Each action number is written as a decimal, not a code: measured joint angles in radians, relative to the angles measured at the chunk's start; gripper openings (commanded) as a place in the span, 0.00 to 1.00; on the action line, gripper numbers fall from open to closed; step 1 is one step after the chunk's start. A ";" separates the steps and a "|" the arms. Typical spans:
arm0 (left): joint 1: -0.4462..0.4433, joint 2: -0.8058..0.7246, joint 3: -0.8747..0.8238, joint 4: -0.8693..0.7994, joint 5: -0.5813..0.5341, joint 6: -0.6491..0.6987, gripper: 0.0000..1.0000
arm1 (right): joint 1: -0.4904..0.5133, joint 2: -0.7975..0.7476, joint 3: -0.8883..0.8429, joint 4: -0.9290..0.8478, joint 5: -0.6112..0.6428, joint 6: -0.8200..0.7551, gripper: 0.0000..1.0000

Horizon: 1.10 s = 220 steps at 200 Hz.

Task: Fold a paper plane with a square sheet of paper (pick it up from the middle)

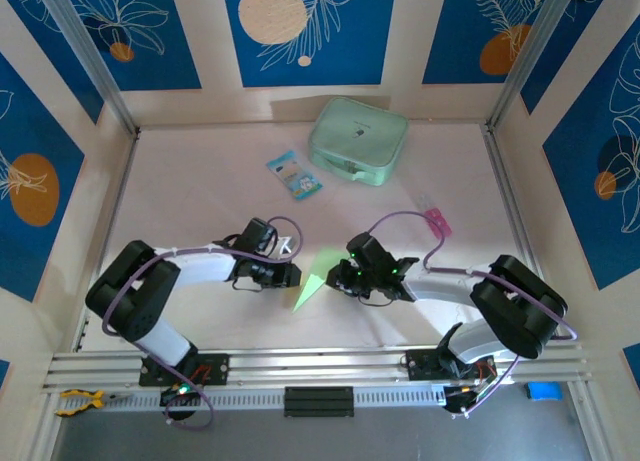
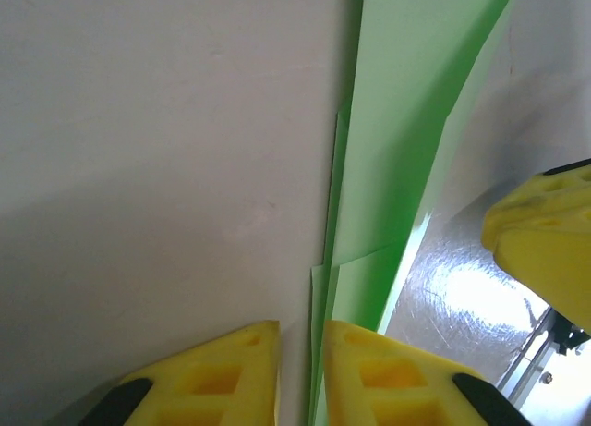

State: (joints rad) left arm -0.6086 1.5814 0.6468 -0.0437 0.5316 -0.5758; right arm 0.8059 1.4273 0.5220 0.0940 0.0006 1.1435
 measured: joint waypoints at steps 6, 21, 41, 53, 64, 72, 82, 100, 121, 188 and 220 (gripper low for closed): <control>0.000 0.004 0.000 0.004 0.005 0.000 0.19 | 0.000 0.008 0.000 0.002 0.000 0.000 0.22; 0.000 0.011 0.000 0.012 0.021 0.000 0.20 | -0.001 0.029 0.000 0.009 -0.003 0.000 0.22; 0.000 0.029 0.000 0.024 0.042 0.000 0.21 | -0.002 0.055 0.007 0.013 -0.009 0.000 0.22; 0.003 0.038 0.002 0.029 0.056 0.000 0.22 | -0.003 0.064 0.015 0.015 -0.012 -0.001 0.22; 0.007 0.042 0.002 0.032 0.070 -0.002 0.22 | -0.003 0.065 0.020 0.018 -0.015 0.000 0.22; 0.007 0.044 0.002 0.037 0.076 -0.003 0.23 | -0.003 0.065 0.021 0.023 -0.015 0.000 0.22; 0.009 0.045 0.002 0.040 0.084 -0.003 0.23 | -0.005 0.065 0.021 0.024 -0.015 0.000 0.22; 0.009 0.048 0.002 0.053 0.097 -0.003 0.24 | -0.012 0.065 0.021 0.025 -0.015 0.000 0.22; 0.008 0.060 0.002 0.066 0.116 -0.003 0.22 | -0.019 0.065 0.021 0.025 -0.016 -0.001 0.22; 0.016 0.092 0.010 0.082 0.173 -0.020 0.21 | -0.022 0.073 0.021 0.071 -0.043 0.000 0.21; 0.018 0.106 0.010 0.106 0.203 -0.029 0.21 | -0.024 0.076 0.019 0.085 -0.047 0.008 0.21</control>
State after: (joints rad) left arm -0.5911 1.6871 0.6571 0.0620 0.7341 -0.6048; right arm 0.7818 1.5036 0.5411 0.1787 -0.0463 1.1511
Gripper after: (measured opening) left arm 0.213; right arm 0.209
